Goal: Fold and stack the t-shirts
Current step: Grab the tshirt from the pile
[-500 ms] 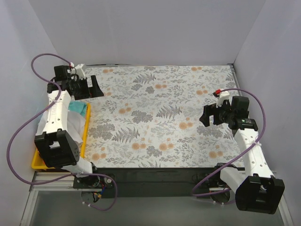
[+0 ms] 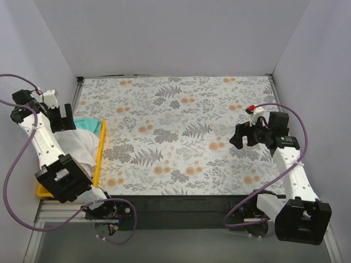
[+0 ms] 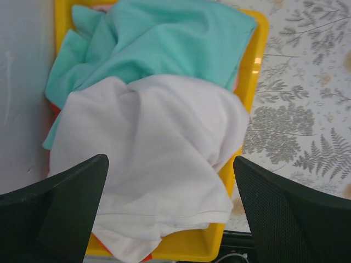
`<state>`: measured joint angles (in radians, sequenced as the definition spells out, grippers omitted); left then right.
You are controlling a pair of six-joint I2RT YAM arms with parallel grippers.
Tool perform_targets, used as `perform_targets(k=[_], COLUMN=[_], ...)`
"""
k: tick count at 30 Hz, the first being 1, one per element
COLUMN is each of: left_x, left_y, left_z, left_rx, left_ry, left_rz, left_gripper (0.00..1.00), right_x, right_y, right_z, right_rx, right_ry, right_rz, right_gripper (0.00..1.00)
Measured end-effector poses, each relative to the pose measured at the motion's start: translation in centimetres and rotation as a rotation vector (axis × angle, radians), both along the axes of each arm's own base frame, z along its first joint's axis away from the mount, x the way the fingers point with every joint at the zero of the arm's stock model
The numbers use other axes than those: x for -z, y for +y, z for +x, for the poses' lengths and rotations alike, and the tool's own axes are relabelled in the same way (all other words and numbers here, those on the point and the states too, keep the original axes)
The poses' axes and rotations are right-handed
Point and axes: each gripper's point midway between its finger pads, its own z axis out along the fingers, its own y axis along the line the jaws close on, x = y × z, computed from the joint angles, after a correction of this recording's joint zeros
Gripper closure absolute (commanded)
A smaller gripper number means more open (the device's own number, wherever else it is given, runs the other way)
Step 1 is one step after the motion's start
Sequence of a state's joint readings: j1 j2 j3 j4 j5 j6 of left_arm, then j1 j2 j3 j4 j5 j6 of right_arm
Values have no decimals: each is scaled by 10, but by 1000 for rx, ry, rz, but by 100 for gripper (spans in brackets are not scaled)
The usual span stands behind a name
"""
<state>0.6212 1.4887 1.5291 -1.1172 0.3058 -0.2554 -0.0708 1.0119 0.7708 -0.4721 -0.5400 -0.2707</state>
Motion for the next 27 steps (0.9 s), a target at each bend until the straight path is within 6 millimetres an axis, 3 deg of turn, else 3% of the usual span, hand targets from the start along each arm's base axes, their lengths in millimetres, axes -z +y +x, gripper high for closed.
perform_targets(k=[6,13,16,17,20,21,22,25,27], left_x=[18,49,58,59,58,57,55,40,21], left_y=[39,45,41,40,32,30,28,28,29], left_z=[-20,-14,-14,-13,-11,-10,-10,-3,6], left_rx=[-51,-1,19,25,48,55,56,69,77], left_ry=[70,136,146,144,127,121,116,77,31], left_rz=[38,-4,-31,-39,-73,-80,-90,-79,-54], left_gripper=[2,2,21,36,66,90,100,100,100], right_x=[8,3,4,4,5,5,6,8,8], right_y=[6,9,9,9,9,9,9,9,9], right_z=[0,7,7,7,7,7,7,7,7], right_rx=[-28,-44,-45,-45,-46,-46,-47,-46,-47], right_ry=[51,66,72,73,77,80,83,91,92], right_rz=[31,49,50,50,53,53,53,54,54], right_gripper=[2,2,2,2,2,2,2,2,2])
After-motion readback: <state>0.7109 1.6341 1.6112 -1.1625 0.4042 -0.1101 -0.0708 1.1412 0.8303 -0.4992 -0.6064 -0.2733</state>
